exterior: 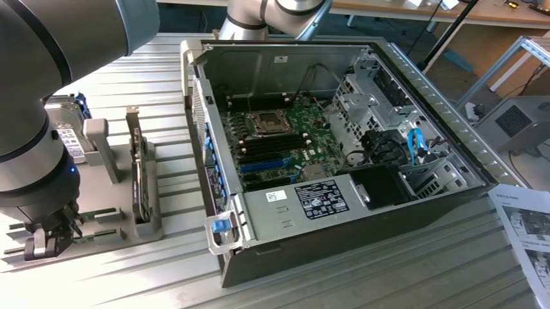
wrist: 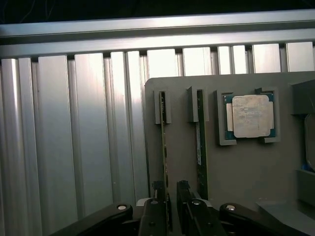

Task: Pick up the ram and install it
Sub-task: 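Pick up the ram and move it above insertion slot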

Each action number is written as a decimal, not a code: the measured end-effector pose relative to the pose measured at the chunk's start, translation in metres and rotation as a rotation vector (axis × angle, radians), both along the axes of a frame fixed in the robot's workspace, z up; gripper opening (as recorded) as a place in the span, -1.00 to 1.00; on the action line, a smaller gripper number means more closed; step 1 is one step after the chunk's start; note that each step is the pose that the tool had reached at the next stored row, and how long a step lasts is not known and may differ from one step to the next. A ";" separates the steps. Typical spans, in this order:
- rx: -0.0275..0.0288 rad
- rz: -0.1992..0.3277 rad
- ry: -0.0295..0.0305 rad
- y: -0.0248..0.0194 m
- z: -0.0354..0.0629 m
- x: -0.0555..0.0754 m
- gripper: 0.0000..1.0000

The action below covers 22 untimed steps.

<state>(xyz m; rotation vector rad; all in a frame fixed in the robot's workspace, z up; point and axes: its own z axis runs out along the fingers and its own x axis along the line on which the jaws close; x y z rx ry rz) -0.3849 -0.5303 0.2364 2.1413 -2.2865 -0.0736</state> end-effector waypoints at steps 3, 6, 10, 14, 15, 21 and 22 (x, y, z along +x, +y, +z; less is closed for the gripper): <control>0.0000 0.000 0.0000 0.0000 -0.0001 0.000 -0.52; 0.0001 0.000 -0.0001 0.0000 -0.0009 0.000 -0.52; 0.0000 0.000 0.0000 0.0000 -0.0013 0.000 -0.52; 0.0000 0.000 0.0000 0.0000 -0.0015 0.000 -0.52; 0.0001 0.000 -0.0001 0.0000 -0.0018 0.000 -0.52; 0.0000 0.000 0.0000 0.0000 -0.0034 0.000 -0.52; 0.0000 0.000 0.0000 0.0000 -0.0036 0.000 -0.52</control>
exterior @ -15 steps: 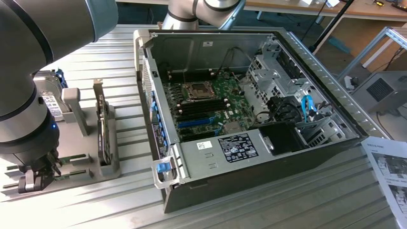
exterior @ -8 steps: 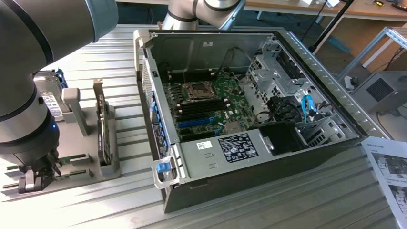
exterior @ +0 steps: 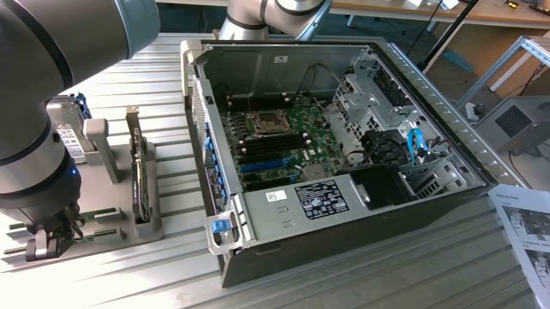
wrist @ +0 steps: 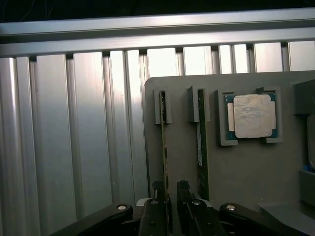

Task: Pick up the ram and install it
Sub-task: 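Pick up the ram and move it above insertion slot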

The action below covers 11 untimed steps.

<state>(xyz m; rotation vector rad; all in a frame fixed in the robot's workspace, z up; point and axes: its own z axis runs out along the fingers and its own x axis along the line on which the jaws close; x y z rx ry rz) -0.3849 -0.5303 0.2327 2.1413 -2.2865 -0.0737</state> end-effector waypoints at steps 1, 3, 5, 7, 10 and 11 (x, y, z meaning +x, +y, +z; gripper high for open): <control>0.0000 0.000 0.0000 0.0000 -0.0003 0.000 -0.52; 0.0000 0.000 0.0000 0.0000 -0.0010 0.000 -0.52; 0.0000 0.000 -0.0001 0.0000 -0.0019 0.000 -0.52; 0.0000 0.000 -0.0001 0.0000 -0.0027 0.000 -0.52; 0.0000 0.000 0.0000 0.0000 -0.0038 0.000 -0.52; 0.0000 0.000 0.0000 0.0000 -0.0043 0.000 -0.52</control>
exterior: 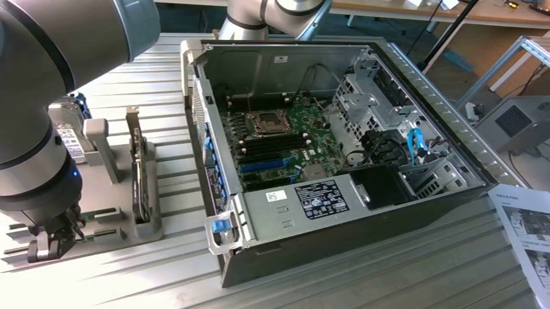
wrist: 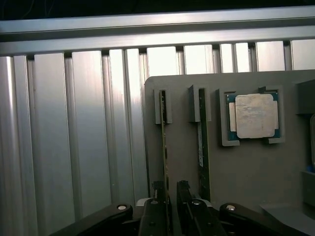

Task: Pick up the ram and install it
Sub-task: 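Pick up the ram and move it above insertion slot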

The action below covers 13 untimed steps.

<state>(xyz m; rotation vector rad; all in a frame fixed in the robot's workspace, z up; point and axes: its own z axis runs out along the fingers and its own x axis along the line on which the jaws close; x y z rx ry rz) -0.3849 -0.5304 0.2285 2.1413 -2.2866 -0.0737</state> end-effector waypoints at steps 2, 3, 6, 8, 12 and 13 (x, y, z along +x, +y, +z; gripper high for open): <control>-0.0002 0.000 0.0002 0.0000 -0.0003 0.000 -0.52; -0.0002 0.001 0.0002 0.0000 -0.0004 0.000 -0.52; -0.0001 0.007 0.0001 0.0000 -0.0008 0.000 -0.52; -0.0001 0.011 0.0000 0.0000 -0.0008 0.000 -0.52; -0.0001 0.012 0.0000 0.0000 -0.0009 0.000 -0.52; 0.0000 0.012 0.0000 0.0000 -0.0009 0.000 -0.52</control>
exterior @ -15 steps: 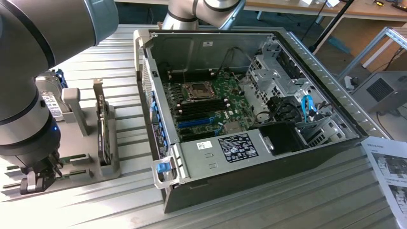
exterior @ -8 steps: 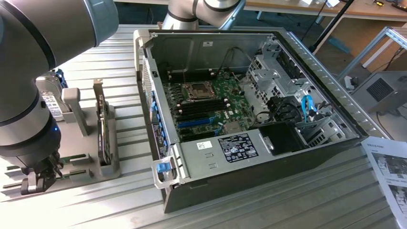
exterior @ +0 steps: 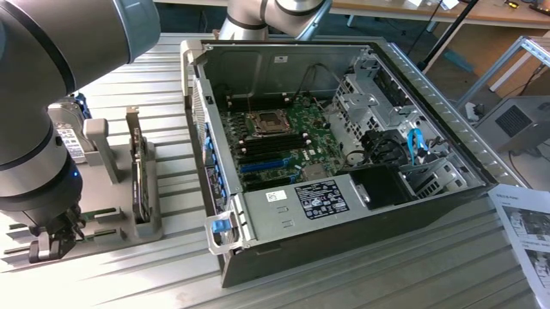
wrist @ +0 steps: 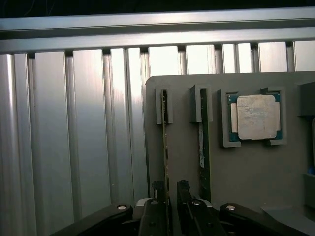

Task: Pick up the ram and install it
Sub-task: 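Pick up the ram and move it above insertion slot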

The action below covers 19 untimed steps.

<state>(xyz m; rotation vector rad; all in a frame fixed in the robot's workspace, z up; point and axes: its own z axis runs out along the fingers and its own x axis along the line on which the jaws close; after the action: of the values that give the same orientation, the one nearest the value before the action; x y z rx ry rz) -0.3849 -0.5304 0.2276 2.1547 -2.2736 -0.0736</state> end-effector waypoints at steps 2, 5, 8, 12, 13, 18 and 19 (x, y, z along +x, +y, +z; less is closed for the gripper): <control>0.0000 0.003 0.0000 0.0000 0.0000 0.000 -0.52; 0.0000 0.006 0.0000 0.0000 0.0000 0.000 -0.52; 0.0001 0.006 -0.0001 0.0000 -0.0004 0.000 -0.52; 0.0000 0.006 0.0000 0.0000 -0.0029 0.000 -0.52; -0.0001 0.006 0.0001 0.0000 -0.0034 0.000 -0.52; -0.0001 0.007 0.0001 -0.0001 -0.0057 0.000 -0.52; -0.0001 0.007 0.0001 -0.0001 -0.0062 0.000 -0.52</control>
<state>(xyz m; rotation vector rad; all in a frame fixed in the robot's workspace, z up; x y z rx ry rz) -0.3849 -0.5304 0.2213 2.1627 -2.2656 -0.0735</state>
